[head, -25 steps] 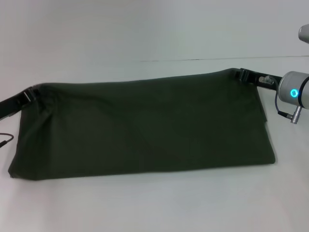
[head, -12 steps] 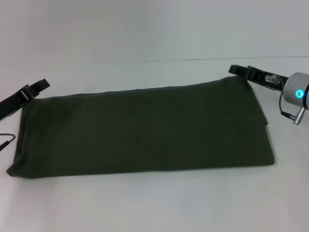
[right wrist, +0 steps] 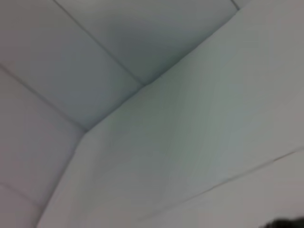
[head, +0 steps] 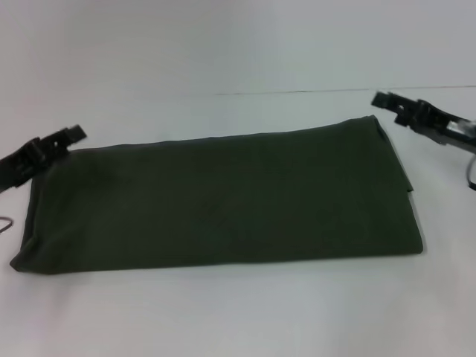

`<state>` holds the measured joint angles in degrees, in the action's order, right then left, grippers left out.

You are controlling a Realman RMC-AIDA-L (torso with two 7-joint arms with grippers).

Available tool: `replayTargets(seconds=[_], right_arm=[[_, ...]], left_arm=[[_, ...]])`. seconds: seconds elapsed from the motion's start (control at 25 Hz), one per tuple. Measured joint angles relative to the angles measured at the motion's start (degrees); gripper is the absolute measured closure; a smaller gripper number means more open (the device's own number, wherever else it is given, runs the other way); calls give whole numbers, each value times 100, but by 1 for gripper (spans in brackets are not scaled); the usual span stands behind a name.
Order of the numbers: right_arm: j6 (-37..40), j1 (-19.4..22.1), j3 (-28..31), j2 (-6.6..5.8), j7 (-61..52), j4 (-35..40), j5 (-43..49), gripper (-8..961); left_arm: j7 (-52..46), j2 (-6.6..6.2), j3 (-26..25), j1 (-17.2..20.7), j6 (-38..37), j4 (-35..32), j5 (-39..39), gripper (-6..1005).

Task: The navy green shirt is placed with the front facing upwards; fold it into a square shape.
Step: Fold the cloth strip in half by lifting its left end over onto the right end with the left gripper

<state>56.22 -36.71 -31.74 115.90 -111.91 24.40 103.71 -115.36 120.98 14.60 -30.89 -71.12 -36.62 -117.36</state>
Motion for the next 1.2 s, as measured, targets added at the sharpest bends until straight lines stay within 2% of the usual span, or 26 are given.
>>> replayTargets(seconds=[0.2,0.36,0.52,0.68,0.88,1.2], right_arm=[[1041,273,-112,-350,-670,5,510,97],[1626,483,-136,-489,-874,16,758,97],[1765,641,-151,-508,-842,32,811,97],[1768,666,-156,-487,-837,54,889,97],[1776,628,-157,-433,-834,56,993,97],[1779,621,-157,-408,-832,57,1002,98]], left_arm=[[-937,-240,35,126,-1127,-627,-940,368],[-1374,-389,20,286,-2086,-1420,-1870,368],[-1249,-451,54,293,-2213,-1686,-2434,368],[-1070,-486,104,186,-2088,-1663,-2848,367],[-1033,-459,333,186,-1668,-1654,-3081,367],[-828,-430,365,266,-1427,-1653,-3110,361]])
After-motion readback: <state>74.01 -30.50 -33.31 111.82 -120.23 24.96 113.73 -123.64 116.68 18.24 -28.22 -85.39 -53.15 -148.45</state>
